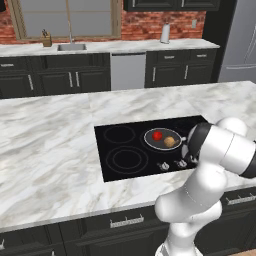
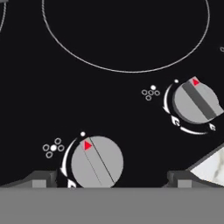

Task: Place the pan on the center burner on the stove. Then place the tomato and the onion in the pan and turn on the center burner.

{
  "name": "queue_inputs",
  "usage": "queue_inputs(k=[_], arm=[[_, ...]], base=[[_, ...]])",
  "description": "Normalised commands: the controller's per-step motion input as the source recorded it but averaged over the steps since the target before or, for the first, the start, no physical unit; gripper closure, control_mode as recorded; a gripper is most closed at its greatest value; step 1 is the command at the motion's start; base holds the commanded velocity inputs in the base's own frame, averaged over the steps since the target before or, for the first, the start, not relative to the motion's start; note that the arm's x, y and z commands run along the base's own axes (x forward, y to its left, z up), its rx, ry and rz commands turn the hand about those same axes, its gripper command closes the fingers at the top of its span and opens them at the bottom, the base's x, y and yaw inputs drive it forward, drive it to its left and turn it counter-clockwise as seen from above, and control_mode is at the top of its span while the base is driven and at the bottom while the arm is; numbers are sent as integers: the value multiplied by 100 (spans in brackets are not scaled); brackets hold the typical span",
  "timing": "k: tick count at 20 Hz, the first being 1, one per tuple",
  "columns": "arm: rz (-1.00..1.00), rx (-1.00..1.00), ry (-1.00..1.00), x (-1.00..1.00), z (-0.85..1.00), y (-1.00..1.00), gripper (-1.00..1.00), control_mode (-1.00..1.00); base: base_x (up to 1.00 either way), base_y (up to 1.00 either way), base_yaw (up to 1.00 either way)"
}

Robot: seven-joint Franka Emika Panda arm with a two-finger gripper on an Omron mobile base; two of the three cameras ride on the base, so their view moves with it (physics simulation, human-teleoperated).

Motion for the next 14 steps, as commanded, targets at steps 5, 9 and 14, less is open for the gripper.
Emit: queue_inputs(k=[5, 9, 14], arm=[[-3, 0, 0, 10, -12, 0, -100, -100], [-1, 0, 0, 9, -12, 0, -100, -100], [0, 0, 0, 5, -12, 0, -100, -100]], base=[[0, 0, 0], [0, 0, 0], [0, 0, 0]])
